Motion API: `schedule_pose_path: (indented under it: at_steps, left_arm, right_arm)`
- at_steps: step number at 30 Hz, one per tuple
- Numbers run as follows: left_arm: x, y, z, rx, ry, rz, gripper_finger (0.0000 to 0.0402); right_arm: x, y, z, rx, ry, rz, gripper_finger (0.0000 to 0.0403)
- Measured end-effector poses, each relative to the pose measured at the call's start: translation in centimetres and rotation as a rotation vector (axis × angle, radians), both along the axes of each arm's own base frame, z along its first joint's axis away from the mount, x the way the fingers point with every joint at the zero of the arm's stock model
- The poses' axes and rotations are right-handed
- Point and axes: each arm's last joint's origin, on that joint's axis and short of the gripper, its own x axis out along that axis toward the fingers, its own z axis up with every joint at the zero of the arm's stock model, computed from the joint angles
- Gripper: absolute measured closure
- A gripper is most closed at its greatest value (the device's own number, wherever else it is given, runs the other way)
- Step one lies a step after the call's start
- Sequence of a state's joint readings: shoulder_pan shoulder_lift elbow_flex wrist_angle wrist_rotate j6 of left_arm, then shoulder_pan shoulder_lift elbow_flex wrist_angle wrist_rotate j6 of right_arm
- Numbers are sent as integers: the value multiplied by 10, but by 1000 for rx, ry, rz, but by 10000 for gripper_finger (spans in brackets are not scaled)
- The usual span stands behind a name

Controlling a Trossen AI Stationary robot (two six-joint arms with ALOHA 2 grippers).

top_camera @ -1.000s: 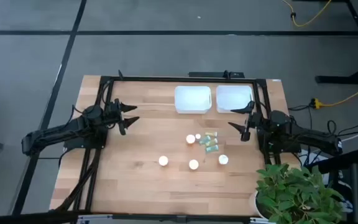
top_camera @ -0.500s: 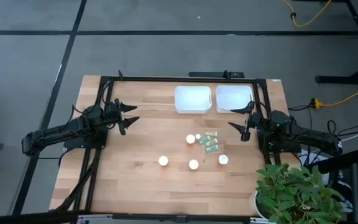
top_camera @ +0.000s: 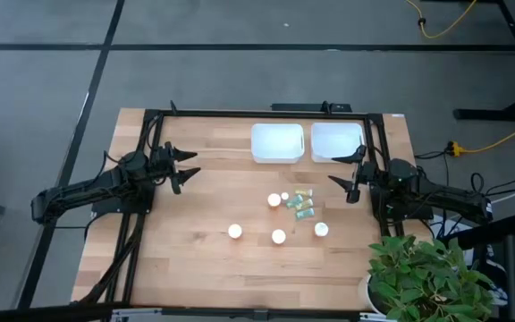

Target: Pick and place medicine bottles into bin by pill shape (circle, oval)

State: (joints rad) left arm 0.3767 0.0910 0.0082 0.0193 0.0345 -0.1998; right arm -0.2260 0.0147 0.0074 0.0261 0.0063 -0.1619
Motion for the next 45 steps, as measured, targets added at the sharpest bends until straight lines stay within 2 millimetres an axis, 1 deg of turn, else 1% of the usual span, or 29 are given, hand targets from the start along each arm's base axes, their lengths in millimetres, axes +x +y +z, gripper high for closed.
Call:
schedule_pose_path:
  at_steps: [34,37,41,42,45]
  left_arm:
    - [0,0,0,0,1,0,118]
    - [0,0,0,-1,1,0,118]
    - [0,0,0,0,0,0,118]
    - [0,0,0,0,0,0,118]
    - [0,0,0,0,0,0,118]
  right_arm:
    - [0,0,0,10,-4,0,117]
    - [0,0,2,143,-56,6,117]
    - [-1,0,10,532,-225,39,117]
    - [-1,0,12,604,-261,48,117]
    - [-1,0,14,713,-319,44,117]
